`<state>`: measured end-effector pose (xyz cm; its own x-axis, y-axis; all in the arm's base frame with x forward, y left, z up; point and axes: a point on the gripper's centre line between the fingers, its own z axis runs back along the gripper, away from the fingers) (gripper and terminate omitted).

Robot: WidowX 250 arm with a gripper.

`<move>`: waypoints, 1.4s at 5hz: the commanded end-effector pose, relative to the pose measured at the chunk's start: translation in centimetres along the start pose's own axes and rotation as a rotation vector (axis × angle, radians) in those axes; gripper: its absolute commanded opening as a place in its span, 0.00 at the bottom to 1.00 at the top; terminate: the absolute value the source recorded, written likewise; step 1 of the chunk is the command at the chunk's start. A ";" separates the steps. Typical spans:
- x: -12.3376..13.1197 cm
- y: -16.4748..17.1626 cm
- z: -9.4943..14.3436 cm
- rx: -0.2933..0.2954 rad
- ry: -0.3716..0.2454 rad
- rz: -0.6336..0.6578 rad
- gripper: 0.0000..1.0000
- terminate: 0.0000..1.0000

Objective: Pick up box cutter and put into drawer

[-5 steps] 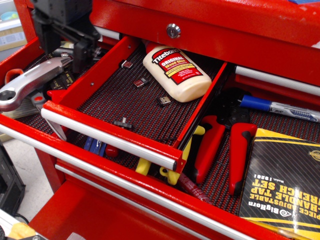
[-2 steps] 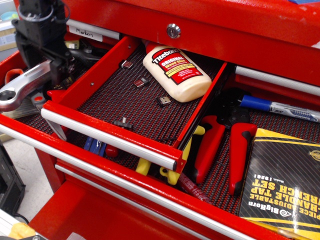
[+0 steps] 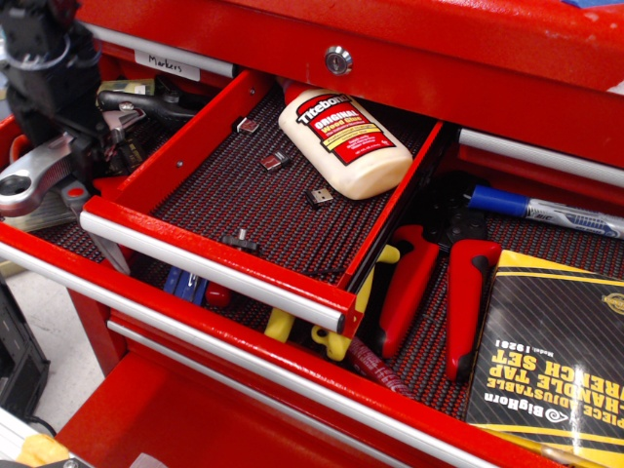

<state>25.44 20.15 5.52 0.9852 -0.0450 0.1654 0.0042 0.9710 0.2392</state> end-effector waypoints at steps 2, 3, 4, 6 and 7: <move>0.5 -1.5 7.1 0.006 0.156 0.022 0.00 0.00; 0.6 -2.9 12.5 0.091 0.222 0.073 0.00 0.00; 0.7 -4.3 17.1 0.087 0.270 0.121 0.00 0.00; 2.2 -10.7 17.9 -0.071 0.284 0.264 0.00 0.00; 2.9 -12.6 16.0 -0.145 0.221 0.298 0.00 0.00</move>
<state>25.36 3.57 16.03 0.9651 0.2605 -0.0254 -0.2589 0.9644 0.0546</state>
